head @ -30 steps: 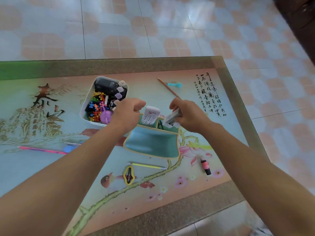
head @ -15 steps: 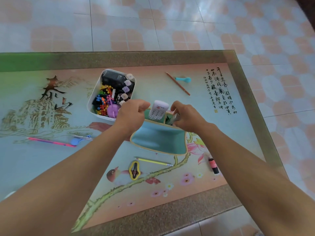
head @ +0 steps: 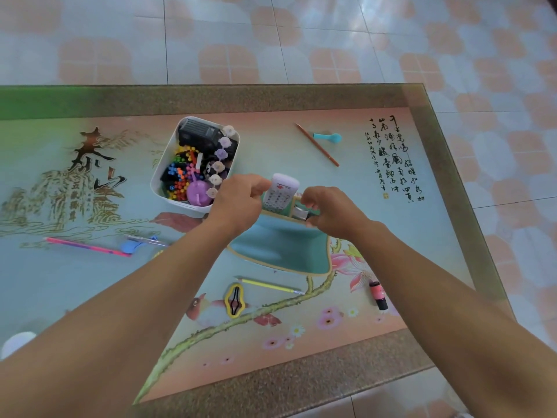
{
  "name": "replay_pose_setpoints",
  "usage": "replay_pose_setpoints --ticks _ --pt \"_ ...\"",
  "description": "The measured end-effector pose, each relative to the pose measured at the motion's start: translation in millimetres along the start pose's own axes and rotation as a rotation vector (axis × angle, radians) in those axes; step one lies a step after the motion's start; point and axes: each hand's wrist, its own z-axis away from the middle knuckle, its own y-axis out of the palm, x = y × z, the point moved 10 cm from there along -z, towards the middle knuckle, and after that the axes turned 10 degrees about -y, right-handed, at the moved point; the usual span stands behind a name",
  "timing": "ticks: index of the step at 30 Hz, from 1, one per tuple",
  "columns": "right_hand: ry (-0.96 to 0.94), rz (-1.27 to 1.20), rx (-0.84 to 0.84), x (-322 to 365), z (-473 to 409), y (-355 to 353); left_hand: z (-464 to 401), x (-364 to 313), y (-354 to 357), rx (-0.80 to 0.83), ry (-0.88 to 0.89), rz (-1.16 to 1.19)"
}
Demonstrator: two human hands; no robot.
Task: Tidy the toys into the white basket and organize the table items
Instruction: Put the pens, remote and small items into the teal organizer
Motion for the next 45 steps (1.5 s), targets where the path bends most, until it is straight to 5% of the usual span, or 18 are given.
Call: replay_pose_setpoints --ticks 12,25,32,45 --pt "-0.042 -0.007 -0.132 27 -1 -11 5 22 -17 -0.027 -0.061 0.05" --pt "-0.193 -0.251 -0.073 181 -14 92 52 174 -95 -0.122 -0.21 0.1" --pt "-0.038 -0.186 -0.082 206 -50 151 50 282 -157 -0.237 -0.285 -0.224" --pt "0.113 0.109 0.013 210 -120 205 6 314 -125 -0.109 -0.023 -0.71"
